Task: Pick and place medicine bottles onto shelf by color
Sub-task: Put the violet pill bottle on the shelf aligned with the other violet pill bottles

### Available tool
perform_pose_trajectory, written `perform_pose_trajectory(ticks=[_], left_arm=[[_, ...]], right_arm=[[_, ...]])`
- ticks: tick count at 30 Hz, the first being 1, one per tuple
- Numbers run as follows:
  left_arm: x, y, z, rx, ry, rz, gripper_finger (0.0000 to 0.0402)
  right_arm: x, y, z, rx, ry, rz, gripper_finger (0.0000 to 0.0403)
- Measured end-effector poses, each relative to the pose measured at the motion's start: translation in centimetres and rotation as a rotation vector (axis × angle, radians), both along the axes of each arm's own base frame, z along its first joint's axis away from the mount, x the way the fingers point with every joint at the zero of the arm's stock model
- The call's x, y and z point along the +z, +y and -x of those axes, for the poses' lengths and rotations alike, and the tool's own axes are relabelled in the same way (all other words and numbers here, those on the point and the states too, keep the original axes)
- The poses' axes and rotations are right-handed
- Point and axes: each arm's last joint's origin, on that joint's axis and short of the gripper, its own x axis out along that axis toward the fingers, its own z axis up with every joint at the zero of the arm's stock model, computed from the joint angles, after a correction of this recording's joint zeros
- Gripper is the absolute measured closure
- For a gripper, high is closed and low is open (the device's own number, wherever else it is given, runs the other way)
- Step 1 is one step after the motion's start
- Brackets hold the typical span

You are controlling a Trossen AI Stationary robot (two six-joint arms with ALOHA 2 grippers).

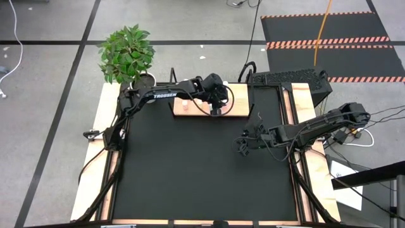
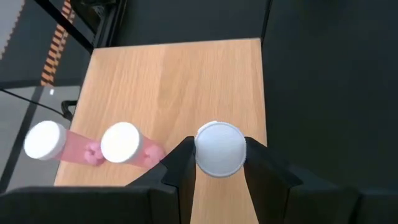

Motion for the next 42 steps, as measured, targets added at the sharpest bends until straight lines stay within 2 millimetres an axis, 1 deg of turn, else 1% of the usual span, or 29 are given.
perform_pose_trajectory(ticks=[11, 31, 35, 42], left_arm=[[0.0, 0.2, 0.1, -0.006, 0.001, -0.003, 0.0284], [-0.1, -0.1, 0.1, -0.013, 0.003, 0.037, 0.0284], [-1.2, 0.0, -0.2, -0.005, 0.024, 0.052, 0.0284], [-1.0, 0.0, -0.2, 0.000, 0.016, 0.052, 0.0284]], right_arm=[[0.2, -0.1, -0.2, -0.014, -0.033, 0.020, 0.0191], [0.2, -0.1, -0.2, -0.022, -0.038, 0.014, 0.0191], [0.2, 0.0, -0.3, -0.032, -0.044, 0.003, 0.0191], [0.3, 0.0, -0.4, -0.027, -0.060, 0.000, 0.0191]])
